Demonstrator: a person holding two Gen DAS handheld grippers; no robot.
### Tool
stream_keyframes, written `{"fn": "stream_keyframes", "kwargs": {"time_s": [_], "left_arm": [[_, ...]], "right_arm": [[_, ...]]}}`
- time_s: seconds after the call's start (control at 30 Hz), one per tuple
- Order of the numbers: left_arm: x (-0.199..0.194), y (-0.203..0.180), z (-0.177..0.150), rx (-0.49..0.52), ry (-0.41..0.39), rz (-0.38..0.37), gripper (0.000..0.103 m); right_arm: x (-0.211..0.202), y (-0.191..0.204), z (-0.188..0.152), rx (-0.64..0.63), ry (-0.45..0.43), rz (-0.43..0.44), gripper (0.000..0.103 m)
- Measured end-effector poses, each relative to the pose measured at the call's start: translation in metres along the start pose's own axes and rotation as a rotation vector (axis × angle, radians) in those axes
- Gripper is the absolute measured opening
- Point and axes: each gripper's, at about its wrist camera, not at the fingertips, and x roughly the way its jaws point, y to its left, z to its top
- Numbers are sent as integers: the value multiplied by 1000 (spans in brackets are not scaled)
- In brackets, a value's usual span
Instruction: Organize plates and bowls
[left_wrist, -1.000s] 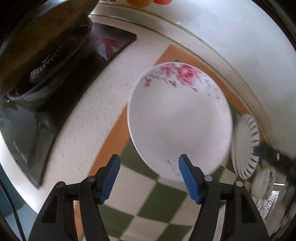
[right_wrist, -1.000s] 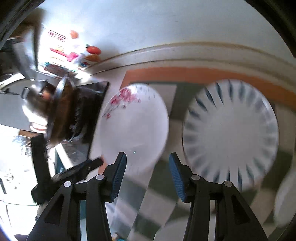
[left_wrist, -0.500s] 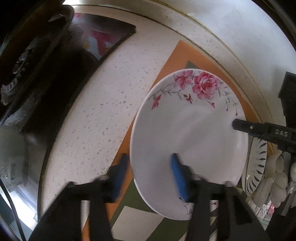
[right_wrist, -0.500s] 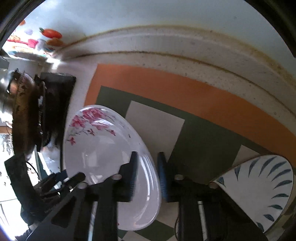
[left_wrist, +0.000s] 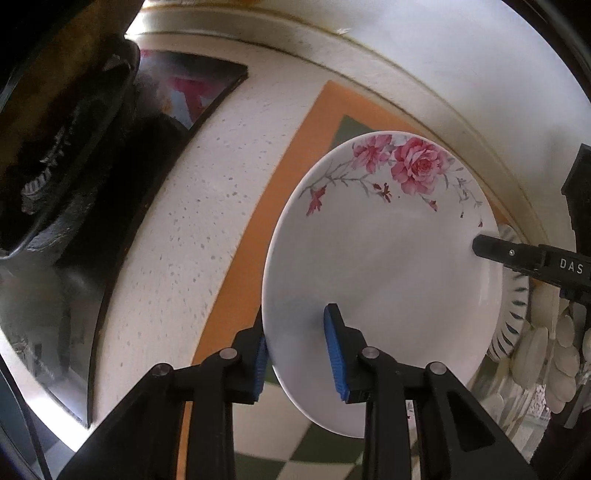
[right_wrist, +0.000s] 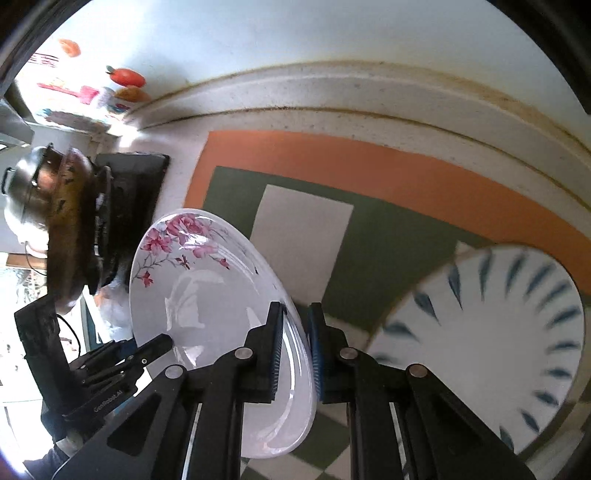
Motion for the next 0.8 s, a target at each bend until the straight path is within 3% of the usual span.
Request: {"fn": "stream_keyframes", "kwargs": {"time_s": [0.27,0.47,0.8], "left_arm": [[-48,-39,-45,78,-20,-10,26],[-65,-86,-95,181,-2,-28,26],[-22,-161,-144,384,101,-36,26]], "right_arm": [[-68,-21,-69,44,-67,51,14],[-106,-49,-153,124,-112,53,14],[-119,-124,-294,312,-122,29,14]]}}
